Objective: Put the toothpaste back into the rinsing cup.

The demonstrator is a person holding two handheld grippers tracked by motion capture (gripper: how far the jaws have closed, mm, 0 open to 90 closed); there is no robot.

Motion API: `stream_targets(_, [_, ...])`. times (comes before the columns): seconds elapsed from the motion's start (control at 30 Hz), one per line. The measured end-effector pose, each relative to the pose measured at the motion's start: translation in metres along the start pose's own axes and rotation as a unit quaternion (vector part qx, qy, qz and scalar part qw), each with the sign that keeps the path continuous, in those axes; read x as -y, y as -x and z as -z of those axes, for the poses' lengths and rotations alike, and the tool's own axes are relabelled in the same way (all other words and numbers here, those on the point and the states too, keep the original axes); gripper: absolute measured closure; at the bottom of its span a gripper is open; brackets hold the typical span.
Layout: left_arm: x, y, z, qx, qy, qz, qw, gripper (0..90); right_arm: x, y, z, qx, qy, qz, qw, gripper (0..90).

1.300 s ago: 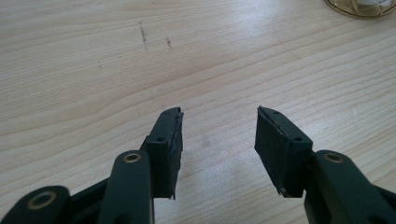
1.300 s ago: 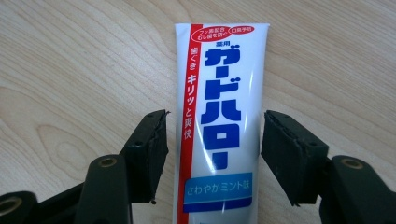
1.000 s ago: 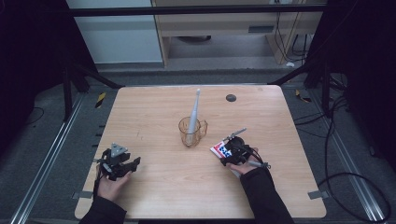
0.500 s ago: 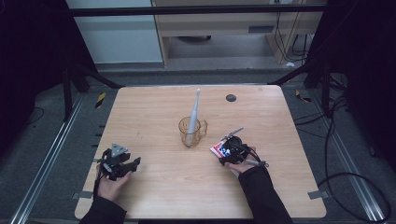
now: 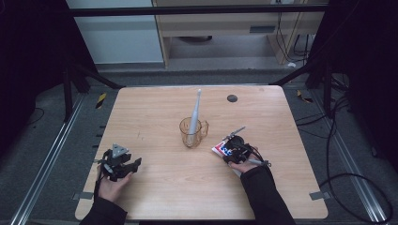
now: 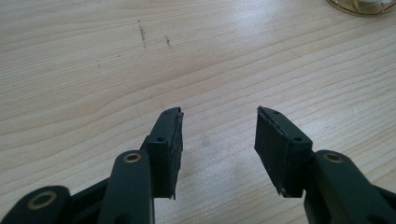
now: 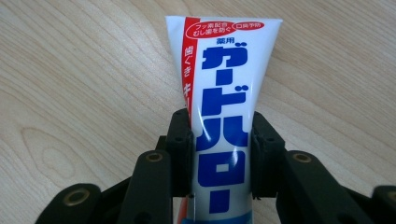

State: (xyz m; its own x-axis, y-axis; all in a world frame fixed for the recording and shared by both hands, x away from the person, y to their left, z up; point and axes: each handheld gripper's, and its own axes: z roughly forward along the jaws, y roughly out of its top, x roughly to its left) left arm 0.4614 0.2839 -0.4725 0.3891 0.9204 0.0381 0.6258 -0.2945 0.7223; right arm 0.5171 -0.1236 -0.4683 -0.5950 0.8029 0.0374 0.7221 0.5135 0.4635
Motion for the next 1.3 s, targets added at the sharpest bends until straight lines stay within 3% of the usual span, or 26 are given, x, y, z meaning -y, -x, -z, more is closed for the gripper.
stream_targets(0.2, [0.000,0.000,0.000,0.000,0.000,-0.001,1.0000,50.7,0.003,-0.002,0.004,-0.003,-0.002,-0.002,1.0000,68.5])
stream_targets(0.37, [0.000,0.000,0.001,0.000,0.002,0.000,1.0000,50.7,0.003,-0.002,0.014,-0.006,0.021,-0.005,0.9997,68.8])
stream_targets(0.57, [-0.001,0.001,0.001,-0.001,0.002,-0.001,1.0000,50.7,0.002,-0.003,0.030,-0.017,0.075,-0.013,0.9969,69.2])
stream_targets(0.67, [-0.001,0.001,0.001,-0.001,0.003,-0.001,1.0000,50.7,0.000,-0.003,0.038,-0.017,0.108,-0.014,0.9939,69.3])
stream_targets(0.97, [-0.001,0.001,0.002,-0.001,0.004,-0.002,1.0000,50.7,-0.007,-0.005,0.061,-0.026,0.197,-0.033,0.9795,69.3])
stream_targets(1.3, [-0.001,0.001,0.002,-0.002,0.005,-0.001,1.0000,50.8,-0.015,-0.006,0.076,-0.020,0.283,-0.059,0.9572,69.2])
